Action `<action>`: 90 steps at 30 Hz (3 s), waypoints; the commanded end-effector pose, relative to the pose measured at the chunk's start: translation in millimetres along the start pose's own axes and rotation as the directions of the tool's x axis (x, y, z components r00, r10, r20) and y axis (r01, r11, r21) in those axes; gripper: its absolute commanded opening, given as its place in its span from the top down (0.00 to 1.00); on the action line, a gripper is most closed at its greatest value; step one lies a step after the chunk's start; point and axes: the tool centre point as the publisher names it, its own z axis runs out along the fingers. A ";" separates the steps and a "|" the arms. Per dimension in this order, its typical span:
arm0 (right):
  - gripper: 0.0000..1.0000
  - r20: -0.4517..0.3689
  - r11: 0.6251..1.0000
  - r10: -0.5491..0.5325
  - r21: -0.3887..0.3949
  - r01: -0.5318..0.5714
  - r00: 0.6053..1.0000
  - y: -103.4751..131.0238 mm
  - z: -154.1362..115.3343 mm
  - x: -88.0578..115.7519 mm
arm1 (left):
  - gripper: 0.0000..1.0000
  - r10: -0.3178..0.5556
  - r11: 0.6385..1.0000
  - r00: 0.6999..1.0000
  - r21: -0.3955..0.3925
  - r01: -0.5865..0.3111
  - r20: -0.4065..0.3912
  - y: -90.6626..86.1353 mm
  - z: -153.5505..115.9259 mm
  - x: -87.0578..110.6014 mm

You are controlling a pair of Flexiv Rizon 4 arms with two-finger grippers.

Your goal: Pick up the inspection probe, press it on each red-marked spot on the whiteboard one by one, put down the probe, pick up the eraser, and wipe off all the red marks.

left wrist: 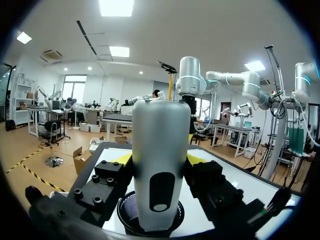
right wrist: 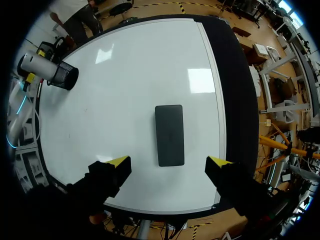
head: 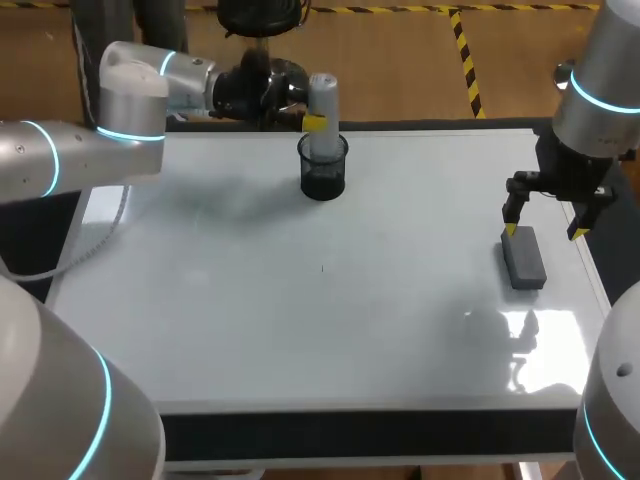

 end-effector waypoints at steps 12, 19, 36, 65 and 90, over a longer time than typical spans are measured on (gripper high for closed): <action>0.00 0.000 1.000 -0.001 -0.001 0.001 1.000 -0.6 -1.0 -0.8 | 1.00 0.027 0.999 0.999 -0.036 -0.026 0.025 18.0 1.3 -6.8; 0.00 0.000 1.000 -0.001 -0.001 0.001 1.000 -0.6 -1.0 -0.8 | 1.00 0.032 0.999 0.999 -0.026 -0.031 0.028 22.7 1.5 -7.0; 0.00 0.000 1.000 -0.001 -0.001 0.001 1.000 -0.6 -1.0 -0.8 | 1.00 0.069 0.997 0.998 -0.026 -0.069 0.015 31.7 7.7 -5.4; 0.00 0.000 1.000 -0.001 -0.001 0.001 1.000 -0.6 -1.0 -0.8 | 0.00 0.047 0.998 0.997 -0.035 -0.045 0.067 11.1 -8.7 5.2; 0.00 0.000 1.000 -0.001 -0.001 0.001 1.000 -0.6 -1.0 -0.8 | 0.00 0.086 0.996 0.983 -0.051 -0.078 0.162 -18.0 -51.9 24.3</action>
